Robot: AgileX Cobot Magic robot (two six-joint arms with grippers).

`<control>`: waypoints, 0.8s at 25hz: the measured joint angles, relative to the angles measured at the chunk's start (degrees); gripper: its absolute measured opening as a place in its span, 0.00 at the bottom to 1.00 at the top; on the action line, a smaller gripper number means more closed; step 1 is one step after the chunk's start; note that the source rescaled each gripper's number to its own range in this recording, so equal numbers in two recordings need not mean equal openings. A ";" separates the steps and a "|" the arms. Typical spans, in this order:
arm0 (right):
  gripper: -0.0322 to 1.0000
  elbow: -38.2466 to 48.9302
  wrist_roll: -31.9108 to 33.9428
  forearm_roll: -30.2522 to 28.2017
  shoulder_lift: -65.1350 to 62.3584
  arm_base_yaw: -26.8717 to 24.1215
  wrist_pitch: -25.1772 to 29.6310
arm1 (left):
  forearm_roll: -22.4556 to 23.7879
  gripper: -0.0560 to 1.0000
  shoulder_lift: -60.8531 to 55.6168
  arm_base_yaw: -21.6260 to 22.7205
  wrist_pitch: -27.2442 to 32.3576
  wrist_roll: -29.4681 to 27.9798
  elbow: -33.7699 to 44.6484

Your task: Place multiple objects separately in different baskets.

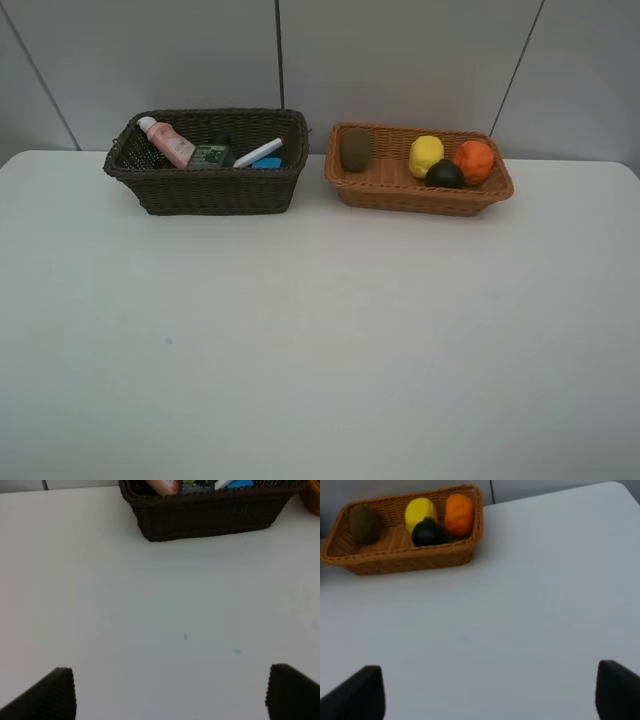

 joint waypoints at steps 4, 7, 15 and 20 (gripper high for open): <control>1.00 1.69 -3.22 3.72 -0.04 0.00 -3.55 | 0.00 1.00 0.00 0.00 0.00 0.00 0.00; 1.00 2.22 -4.58 4.66 -0.04 0.00 -4.19 | 0.00 1.00 0.00 0.00 0.00 0.00 0.00; 1.00 2.21 -5.01 5.29 -0.04 0.00 -4.45 | 0.00 1.00 0.00 0.00 0.00 0.05 0.00; 1.00 2.21 -5.07 5.34 -0.04 0.00 -4.47 | 0.00 1.00 0.00 0.00 0.00 0.18 0.00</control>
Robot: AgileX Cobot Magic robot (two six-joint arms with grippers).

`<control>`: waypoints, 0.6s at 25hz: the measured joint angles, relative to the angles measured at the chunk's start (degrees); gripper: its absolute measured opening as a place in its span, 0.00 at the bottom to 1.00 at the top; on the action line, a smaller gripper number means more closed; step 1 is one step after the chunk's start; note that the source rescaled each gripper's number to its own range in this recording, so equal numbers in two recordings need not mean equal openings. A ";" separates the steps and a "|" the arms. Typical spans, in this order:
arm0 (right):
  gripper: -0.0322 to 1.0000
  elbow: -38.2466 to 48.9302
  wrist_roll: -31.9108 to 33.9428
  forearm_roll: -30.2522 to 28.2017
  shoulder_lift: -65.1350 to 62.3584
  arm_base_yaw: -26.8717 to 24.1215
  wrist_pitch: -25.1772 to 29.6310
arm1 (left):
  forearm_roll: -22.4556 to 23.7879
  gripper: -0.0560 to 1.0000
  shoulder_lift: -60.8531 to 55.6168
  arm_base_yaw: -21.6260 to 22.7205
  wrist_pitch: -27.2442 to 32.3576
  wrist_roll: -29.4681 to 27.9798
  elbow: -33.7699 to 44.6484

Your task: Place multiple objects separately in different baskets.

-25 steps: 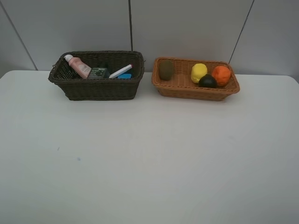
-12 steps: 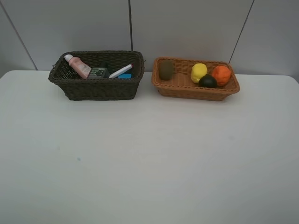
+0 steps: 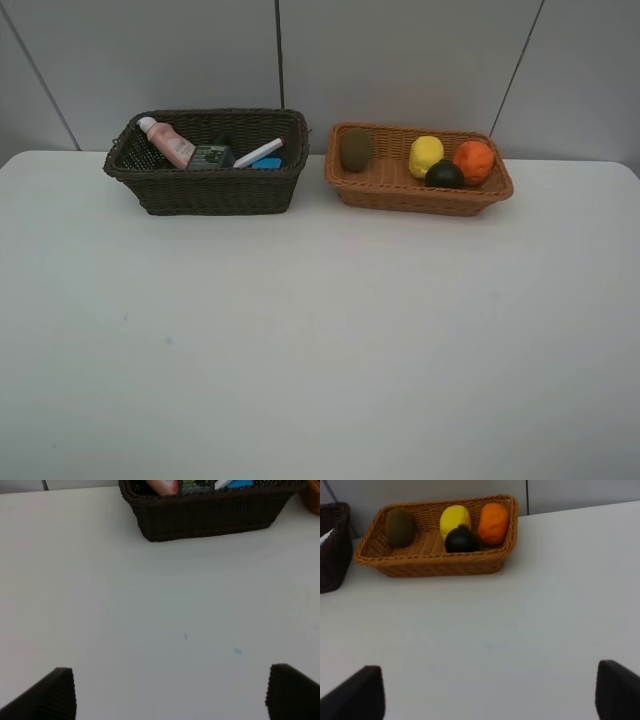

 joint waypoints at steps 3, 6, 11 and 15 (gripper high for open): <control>1.00 0.00 0.00 0.00 0.00 0.00 0.00 | 0.00 1.00 0.00 0.00 0.00 0.05 0.00; 1.00 0.00 0.00 0.00 0.00 0.00 -0.04 | 0.00 1.00 0.00 0.00 0.00 0.05 0.00; 1.00 0.00 -0.05 0.00 0.00 0.00 -0.04 | 0.00 1.00 0.00 0.00 0.00 0.05 0.00; 1.00 0.00 -0.05 0.00 0.00 0.00 -0.04 | 0.00 1.00 0.00 0.00 0.00 0.05 0.00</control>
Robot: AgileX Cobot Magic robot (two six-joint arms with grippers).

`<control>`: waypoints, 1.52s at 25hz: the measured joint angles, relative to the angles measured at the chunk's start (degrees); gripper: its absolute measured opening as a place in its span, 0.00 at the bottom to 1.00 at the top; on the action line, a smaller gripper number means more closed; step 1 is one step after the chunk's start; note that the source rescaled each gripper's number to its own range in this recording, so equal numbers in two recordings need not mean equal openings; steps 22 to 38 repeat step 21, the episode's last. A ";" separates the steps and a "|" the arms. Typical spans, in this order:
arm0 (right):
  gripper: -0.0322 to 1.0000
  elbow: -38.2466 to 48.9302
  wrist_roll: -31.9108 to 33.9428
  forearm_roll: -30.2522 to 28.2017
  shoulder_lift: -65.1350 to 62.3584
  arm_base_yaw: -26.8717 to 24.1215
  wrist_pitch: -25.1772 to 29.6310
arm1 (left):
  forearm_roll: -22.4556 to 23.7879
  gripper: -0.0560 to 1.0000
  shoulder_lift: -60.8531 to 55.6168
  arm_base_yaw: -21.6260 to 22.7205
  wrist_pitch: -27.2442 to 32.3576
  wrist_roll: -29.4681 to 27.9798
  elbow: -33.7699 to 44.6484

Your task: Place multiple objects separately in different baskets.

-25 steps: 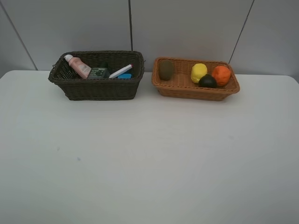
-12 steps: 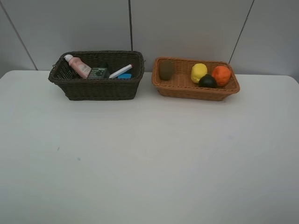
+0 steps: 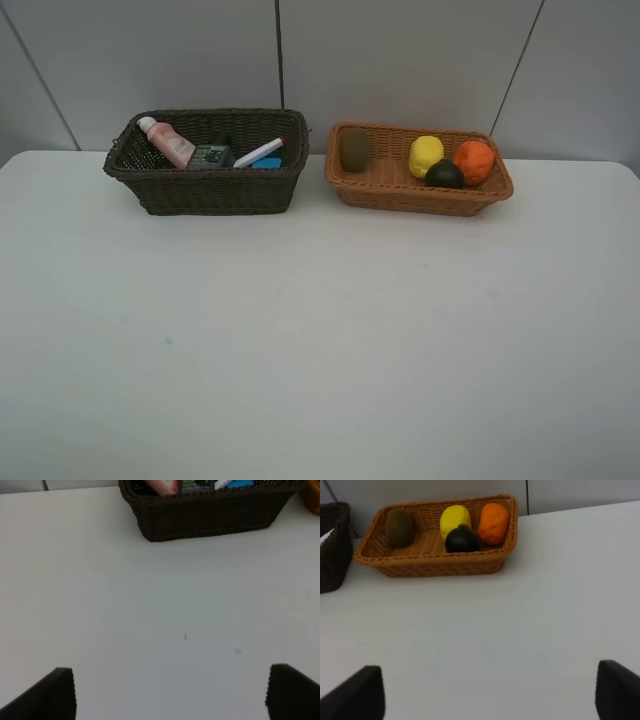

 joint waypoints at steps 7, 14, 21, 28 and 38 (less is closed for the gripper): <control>1.00 0.00 0.00 0.00 0.00 -0.65 0.00 | 0.00 1.00 0.00 0.00 0.00 0.00 0.00; 1.00 0.00 0.00 0.00 0.00 -4.15 0.00 | 0.00 1.00 0.00 0.00 0.00 0.00 0.00; 1.00 0.00 0.00 0.00 0.00 -4.15 0.00 | 0.00 1.00 0.00 0.00 0.00 0.00 0.00; 1.00 0.00 0.00 0.00 0.00 -4.15 0.00 | 0.00 1.00 0.00 0.00 0.00 0.00 0.00; 1.00 0.00 0.00 0.00 0.00 -4.15 0.00 | 0.00 1.00 0.00 0.00 0.00 0.00 0.00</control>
